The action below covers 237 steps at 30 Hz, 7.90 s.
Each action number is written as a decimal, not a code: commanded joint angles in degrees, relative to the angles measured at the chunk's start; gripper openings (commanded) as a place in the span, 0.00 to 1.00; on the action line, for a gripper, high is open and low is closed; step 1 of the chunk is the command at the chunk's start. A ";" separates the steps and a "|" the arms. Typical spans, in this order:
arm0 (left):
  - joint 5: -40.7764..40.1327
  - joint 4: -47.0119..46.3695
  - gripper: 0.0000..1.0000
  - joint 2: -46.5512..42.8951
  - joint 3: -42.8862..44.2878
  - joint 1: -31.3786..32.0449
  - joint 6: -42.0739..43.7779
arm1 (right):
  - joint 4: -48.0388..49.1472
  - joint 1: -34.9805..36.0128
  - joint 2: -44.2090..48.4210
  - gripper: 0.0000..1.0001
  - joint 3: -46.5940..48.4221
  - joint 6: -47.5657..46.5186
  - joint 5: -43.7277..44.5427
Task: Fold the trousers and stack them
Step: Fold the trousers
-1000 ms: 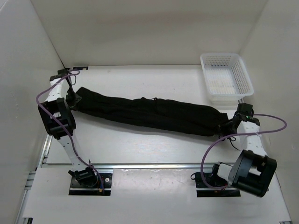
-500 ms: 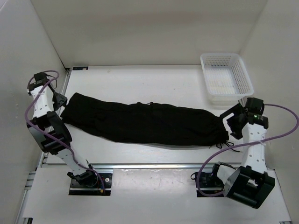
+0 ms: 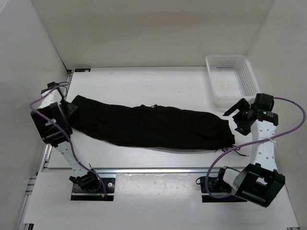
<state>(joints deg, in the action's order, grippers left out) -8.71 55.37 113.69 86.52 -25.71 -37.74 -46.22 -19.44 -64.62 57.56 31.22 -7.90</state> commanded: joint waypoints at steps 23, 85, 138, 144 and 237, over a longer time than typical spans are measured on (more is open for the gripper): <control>-7.19 -0.45 0.10 -11.88 2.77 7.42 0.02 | -0.80 -0.07 3.27 0.97 1.59 -0.20 -0.98; 2.38 -0.44 0.82 -14.11 4.27 56.92 9.00 | 1.83 0.98 7.23 0.99 -2.89 -0.20 -8.71; -7.11 7.91 0.97 -4.80 14.81 80.20 8.73 | 0.78 0.98 8.81 0.99 -2.98 0.33 -8.80; -10.01 7.91 1.00 1.88 16.14 81.52 8.12 | 0.25 0.98 8.81 0.99 -2.98 0.33 -8.80; -16.93 8.24 0.10 -21.93 -0.15 32.22 3.20 | 0.25 1.51 7.23 0.99 -1.84 -0.20 -10.38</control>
<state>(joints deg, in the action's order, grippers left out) -13.30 58.00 98.45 77.95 7.03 -32.97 -46.54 -18.24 -57.12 54.57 31.46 -16.93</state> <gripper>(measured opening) 0.136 0.985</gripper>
